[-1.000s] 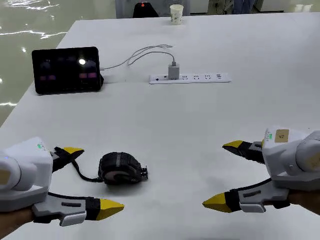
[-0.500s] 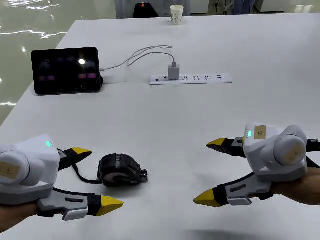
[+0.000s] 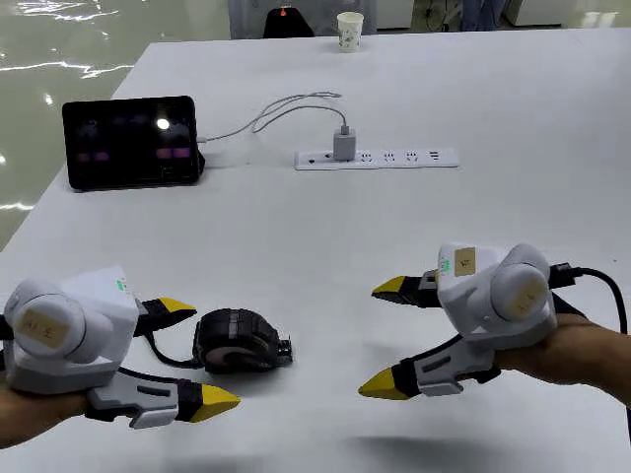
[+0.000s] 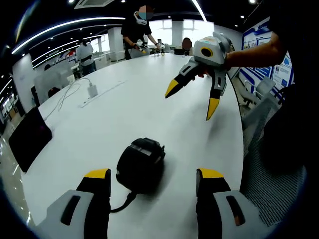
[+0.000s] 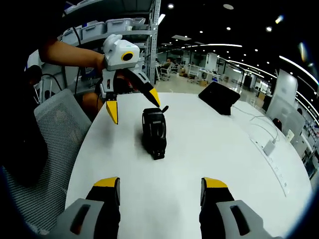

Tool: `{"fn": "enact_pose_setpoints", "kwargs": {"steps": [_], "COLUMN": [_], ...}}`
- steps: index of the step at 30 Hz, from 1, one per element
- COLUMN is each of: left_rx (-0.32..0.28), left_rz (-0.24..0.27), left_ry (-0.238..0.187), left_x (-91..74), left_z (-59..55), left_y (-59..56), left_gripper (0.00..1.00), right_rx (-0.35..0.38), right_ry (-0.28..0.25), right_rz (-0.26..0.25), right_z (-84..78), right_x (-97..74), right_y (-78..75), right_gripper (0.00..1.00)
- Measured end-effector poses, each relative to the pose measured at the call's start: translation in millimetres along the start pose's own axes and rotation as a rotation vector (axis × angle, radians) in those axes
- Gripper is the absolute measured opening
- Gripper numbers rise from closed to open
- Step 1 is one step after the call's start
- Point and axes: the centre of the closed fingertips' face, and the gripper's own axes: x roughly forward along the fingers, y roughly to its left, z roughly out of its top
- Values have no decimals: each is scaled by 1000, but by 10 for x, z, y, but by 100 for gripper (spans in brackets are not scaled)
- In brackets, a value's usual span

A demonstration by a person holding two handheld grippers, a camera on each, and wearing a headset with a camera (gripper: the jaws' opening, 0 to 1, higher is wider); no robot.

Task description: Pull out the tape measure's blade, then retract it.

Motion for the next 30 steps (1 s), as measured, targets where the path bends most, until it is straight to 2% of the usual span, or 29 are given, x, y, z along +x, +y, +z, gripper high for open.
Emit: {"fn": "enact_pose_setpoints", "kwargs": {"steps": [12,19,30], "left_rx": [39,61,90], "left_rz": [-13,-39,-76], "left_ry": [44,76,132], "left_x": [76,130,192], "left_z": [-10,-21,-121], "left_y": [108,143,167], "left_gripper": [56,49,43], "right_rx": [-75,-104,-125], "right_ry": [20,25,40], "right_rz": [70,95,150], "right_z": [65,116,140], "right_x": [259,404,642], "right_y": [-5,-32,-18], "right_gripper": [51,43,33]}}
